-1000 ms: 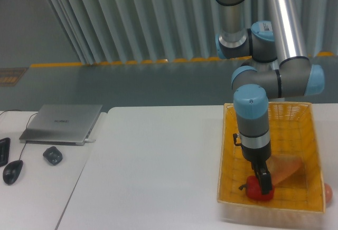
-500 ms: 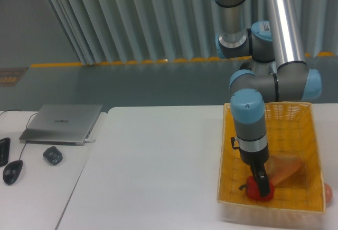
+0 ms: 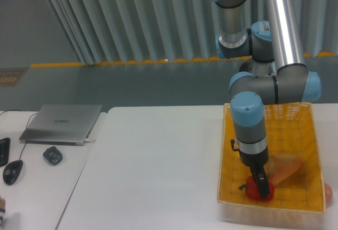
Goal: Place the red pepper on the table
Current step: 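Close the gripper on the red bell pepper's stem end, then lift the red bell pepper and carry it past the basket rim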
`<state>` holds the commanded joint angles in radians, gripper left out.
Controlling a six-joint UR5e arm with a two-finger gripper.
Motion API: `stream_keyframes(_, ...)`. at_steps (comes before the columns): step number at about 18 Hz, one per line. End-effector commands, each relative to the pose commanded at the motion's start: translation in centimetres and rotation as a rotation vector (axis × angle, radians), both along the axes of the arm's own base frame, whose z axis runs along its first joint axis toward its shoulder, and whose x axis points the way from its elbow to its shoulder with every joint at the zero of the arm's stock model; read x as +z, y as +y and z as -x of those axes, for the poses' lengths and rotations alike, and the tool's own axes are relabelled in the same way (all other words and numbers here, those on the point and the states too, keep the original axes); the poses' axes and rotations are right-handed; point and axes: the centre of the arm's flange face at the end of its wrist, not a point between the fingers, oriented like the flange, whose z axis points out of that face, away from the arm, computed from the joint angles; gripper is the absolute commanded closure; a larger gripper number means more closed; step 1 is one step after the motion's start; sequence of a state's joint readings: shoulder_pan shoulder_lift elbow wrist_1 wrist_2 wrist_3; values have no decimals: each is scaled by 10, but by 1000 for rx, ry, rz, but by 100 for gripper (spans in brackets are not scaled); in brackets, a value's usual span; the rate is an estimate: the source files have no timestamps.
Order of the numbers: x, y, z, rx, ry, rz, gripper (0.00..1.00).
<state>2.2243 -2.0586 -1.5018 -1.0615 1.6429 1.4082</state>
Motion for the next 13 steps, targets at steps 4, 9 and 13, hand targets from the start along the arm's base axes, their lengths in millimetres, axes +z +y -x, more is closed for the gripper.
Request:
stream_keyframes(4,5,0,0,35,1,-10,58)
stream_keyframes(9,22,-4,-1,37,17,-25,61)
stream_keyframes(13,39,-13,-1,43,15,-22,61)
